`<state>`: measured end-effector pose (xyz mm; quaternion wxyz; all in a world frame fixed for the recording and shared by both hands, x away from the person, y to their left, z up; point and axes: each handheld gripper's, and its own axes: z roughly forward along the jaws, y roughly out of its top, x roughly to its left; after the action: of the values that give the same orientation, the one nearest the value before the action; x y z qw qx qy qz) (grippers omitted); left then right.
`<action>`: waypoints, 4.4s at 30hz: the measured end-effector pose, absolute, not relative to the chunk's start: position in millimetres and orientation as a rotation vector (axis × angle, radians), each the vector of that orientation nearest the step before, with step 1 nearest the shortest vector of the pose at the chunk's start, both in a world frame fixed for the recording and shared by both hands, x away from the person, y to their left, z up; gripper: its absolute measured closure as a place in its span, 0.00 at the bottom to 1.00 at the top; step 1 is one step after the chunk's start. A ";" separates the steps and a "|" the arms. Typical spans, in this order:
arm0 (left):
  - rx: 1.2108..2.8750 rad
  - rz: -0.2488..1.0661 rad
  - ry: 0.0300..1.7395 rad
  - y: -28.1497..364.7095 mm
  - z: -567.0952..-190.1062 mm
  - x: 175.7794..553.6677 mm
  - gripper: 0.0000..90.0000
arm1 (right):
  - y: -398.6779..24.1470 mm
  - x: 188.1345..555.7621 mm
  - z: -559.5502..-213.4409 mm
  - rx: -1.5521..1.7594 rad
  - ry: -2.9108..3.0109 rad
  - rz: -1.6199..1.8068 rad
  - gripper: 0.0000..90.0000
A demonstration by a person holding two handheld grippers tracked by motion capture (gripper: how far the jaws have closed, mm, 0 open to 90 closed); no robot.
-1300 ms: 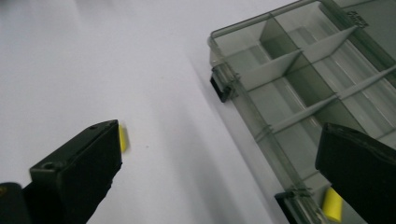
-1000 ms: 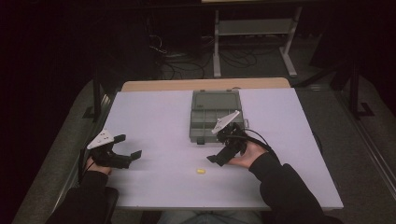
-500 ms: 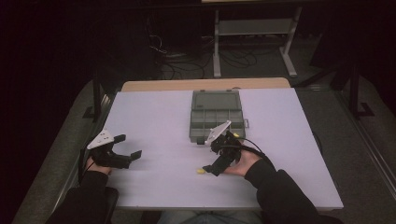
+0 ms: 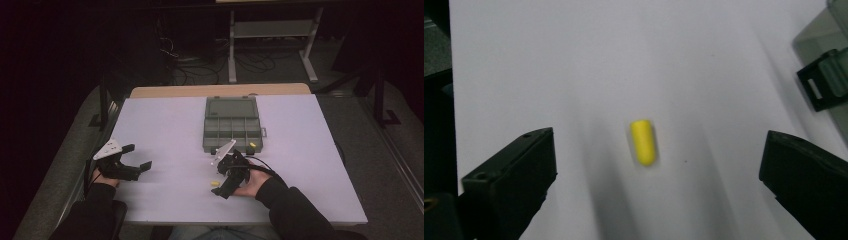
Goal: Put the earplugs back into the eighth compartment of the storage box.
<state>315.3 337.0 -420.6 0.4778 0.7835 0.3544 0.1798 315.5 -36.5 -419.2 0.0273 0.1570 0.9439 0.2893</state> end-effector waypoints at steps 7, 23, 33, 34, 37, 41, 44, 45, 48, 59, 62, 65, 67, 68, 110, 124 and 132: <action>1.913 0.439 0.866 337.0 -420.7 315.3 0.00 | -32.2 312.5 -425.8 0.443 2.967 0.901 0.15; 1.914 0.438 0.865 336.9 -420.7 315.3 0.00 | -29.0 315.1 -430.0 0.406 2.970 0.906 0.59; 1.915 0.438 0.864 336.8 -420.7 315.2 0.00 | -28.6 317.6 -432.0 0.411 2.965 0.906 0.69; 1.914 0.438 0.864 336.8 -420.7 315.3 0.00 | -28.6 317.9 -432.1 0.407 2.964 0.906 0.72; 1.915 0.438 0.864 336.8 -420.7 315.2 0.00 | -28.3 318.5 -432.9 0.400 2.972 0.904 0.76; 1.915 0.437 0.864 336.8 -420.7 315.2 0.00 | -27.6 318.3 -433.6 0.396 2.977 0.903 0.83; 1.915 0.436 0.864 336.7 -420.8 315.2 0.00 | -27.2 318.3 -433.9 0.393 2.978 0.897 0.87; 1.915 0.435 0.864 336.7 -420.8 315.3 0.00 | -27.4 318.5 -433.7 0.392 2.980 0.898 0.87; 1.915 0.435 0.864 336.6 -420.8 315.2 0.00 | -28.6 318.9 -432.8 0.398 2.984 0.909 0.87; 1.917 0.433 0.863 336.6 -420.9 315.3 0.00 | -35.5 320.3 -424.9 0.421 2.968 0.947 0.88; 1.917 0.434 0.863 336.6 -420.9 315.3 0.00 | -37.9 321.2 -421.4 0.425 2.958 0.957 0.88; 1.918 0.434 0.863 336.6 -420.9 315.3 0.00 | -39.7 321.6 -418.9 0.434 2.953 0.967 0.88; 1.917 0.433 0.864 336.6 -421.0 315.4 0.00 | -41.9 322.2 -416.0 0.437 2.946 0.967 0.88; 1.918 0.432 0.864 336.6 -421.0 315.4 0.00 | -44.6 322.8 -412.6 0.440 2.934 0.971 0.88; 1.919 0.434 0.864 336.7 -421.0 315.5 0.00 | -112.0 366.7 -346.4 0.660 2.713 0.952 0.89; 1.919 0.431 0.866 336.5 -421.2 315.5 0.00 | -131.4 397.8 -359.7 0.834 2.709 0.885 0.89; 1.918 0.429 0.866 336.6 -421.2 315.4 0.00 | -138.4 417.0 -373.8 0.949 2.717 0.844 0.89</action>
<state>315.4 336.6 -421.2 0.4766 0.7852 0.3543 0.1757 417.0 -138.4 -373.8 0.0710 0.3157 0.9036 0.2807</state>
